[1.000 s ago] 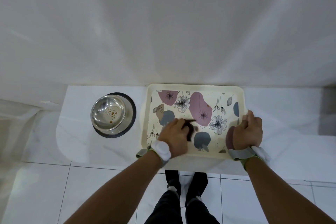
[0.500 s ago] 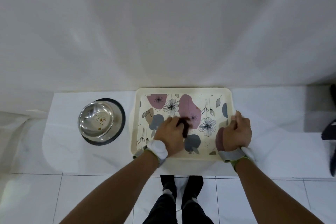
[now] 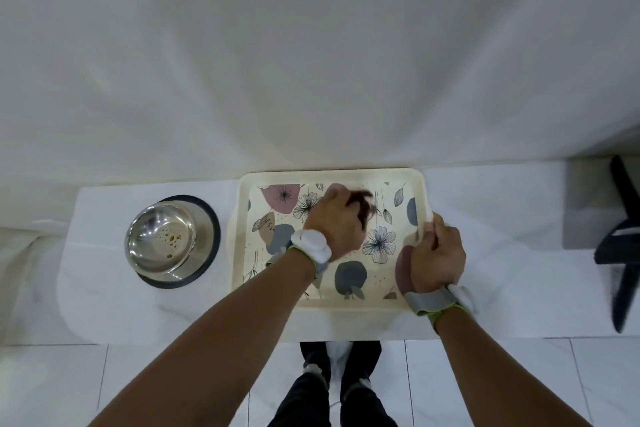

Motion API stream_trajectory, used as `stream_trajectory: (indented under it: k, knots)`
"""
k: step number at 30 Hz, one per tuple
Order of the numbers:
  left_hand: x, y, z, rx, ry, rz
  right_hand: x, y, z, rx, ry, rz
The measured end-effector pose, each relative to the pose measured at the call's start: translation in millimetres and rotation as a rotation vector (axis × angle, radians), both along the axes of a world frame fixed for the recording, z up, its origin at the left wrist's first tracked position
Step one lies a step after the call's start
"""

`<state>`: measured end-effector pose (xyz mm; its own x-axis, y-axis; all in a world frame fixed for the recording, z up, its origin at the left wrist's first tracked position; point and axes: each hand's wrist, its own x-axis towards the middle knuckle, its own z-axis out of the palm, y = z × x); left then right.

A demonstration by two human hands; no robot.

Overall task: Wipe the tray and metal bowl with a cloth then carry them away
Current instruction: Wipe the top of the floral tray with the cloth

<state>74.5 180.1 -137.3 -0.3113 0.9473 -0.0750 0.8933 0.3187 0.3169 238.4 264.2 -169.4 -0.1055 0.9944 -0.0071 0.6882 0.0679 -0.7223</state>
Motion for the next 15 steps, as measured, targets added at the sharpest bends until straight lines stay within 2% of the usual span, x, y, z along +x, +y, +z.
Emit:
stream_trajectory:
  k: [2, 4, 7, 10, 12, 15]
  knots:
    - [-3.3, 19.1, -3.0, -0.08, 0.078, 0.104, -0.4, -0.2, -0.3, -0.006, 0.023, -0.005]
    - [14.3, 29.8, -5.6, -0.063, 0.047, 0.086, 0.4, 0.5, -0.6, -0.019, 0.029, -0.017]
    - [54.2, 9.6, -3.0, 0.004, -0.019, -0.165, -0.3, 2.3, -0.6, -0.04, 0.072, -0.044]
    - [59.5, -38.4, -3.6, -0.006, -0.036, -0.441, -1.2, 3.3, 1.3, -0.078, 0.118, -0.089]
    - [39.9, -60.5, -4.2, 0.054, -0.024, -0.409, 1.4, 2.5, 1.1, -0.099, 0.134, -0.074]
    - [9.7, -48.0, -6.1, 0.061, 0.029, -0.154, 3.7, 3.3, -0.6, -0.114, 0.136, -0.065]
